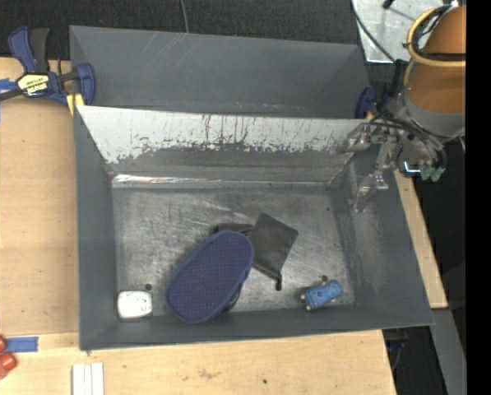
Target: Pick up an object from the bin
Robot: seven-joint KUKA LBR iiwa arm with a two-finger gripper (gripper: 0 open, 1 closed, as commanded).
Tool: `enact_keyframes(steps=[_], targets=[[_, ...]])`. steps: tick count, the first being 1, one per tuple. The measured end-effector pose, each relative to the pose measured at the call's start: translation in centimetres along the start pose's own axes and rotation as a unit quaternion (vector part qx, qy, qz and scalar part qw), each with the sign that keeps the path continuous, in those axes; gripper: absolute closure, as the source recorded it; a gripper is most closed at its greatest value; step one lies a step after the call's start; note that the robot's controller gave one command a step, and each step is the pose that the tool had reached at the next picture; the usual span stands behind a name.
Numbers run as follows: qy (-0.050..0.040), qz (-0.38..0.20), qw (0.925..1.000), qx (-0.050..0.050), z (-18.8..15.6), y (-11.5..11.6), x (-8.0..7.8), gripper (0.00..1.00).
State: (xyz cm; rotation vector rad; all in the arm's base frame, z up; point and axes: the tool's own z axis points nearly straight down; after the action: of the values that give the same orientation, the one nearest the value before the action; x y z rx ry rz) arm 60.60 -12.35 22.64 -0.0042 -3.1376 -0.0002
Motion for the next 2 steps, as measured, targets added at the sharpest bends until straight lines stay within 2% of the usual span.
enact_keyframes(steps=[1, 2], targets=[[-0.0006, 0.063, 0.9980, -0.001, 5.0, 5.9, 3.9, 0.00], [-0.0002, 0.016, 0.9999, -0.001, 8.8, 11.7, 9.0, 0.00]])
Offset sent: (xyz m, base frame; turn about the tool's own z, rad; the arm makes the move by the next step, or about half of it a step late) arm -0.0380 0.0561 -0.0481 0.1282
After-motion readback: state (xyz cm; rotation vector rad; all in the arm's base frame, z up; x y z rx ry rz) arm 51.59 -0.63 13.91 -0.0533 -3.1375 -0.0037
